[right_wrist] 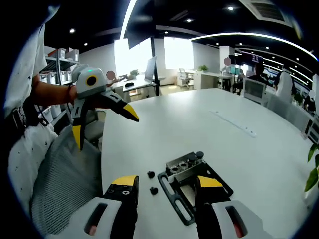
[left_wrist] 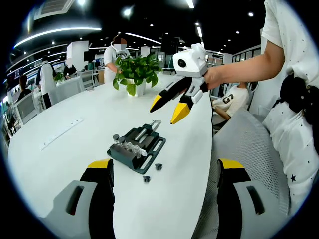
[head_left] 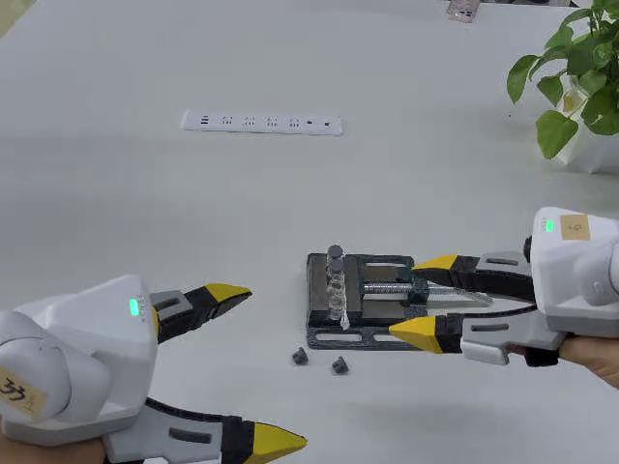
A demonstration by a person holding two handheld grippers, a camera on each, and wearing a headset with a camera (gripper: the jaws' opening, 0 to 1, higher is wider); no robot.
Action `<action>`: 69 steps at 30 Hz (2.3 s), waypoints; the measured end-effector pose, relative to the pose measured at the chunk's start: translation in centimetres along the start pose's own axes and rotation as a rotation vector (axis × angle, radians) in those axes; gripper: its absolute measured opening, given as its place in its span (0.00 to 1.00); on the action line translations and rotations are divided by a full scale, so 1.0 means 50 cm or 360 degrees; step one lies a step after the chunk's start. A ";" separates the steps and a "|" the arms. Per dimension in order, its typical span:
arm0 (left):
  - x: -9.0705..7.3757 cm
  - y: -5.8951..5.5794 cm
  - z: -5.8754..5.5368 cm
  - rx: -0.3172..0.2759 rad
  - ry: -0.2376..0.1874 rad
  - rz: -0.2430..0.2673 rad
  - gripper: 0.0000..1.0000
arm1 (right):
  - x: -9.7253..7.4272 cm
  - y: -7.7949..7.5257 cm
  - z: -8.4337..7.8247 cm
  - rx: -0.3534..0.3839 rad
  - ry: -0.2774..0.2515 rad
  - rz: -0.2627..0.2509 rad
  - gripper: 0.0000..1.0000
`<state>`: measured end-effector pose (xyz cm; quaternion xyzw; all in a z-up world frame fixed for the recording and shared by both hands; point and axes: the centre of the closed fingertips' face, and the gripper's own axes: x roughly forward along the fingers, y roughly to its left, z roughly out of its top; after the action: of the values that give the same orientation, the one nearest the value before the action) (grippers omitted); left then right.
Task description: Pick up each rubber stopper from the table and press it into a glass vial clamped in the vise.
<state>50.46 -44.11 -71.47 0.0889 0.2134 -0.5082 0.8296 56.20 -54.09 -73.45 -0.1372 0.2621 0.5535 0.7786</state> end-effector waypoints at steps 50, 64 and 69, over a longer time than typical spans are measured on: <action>0.107 0.068 -0.136 -0.0088 0.0352 0.0030 0.53 | -0.027 0.068 -0.092 0.0030 -0.0073 0.0057 0.60; 0.147 0.100 -0.192 -0.0139 0.0515 0.0125 0.26 | -0.048 0.057 -0.108 0.0067 -0.0090 0.0025 0.60; 0.162 0.105 -0.207 -0.0150 0.0537 0.0118 0.23 | -0.053 0.054 -0.115 0.0056 -0.0079 0.0020 0.62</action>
<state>55.51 -44.40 -84.65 0.1418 0.3697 -0.4447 0.8034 51.54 -58.15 -76.49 -0.1082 0.2530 0.5568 0.7837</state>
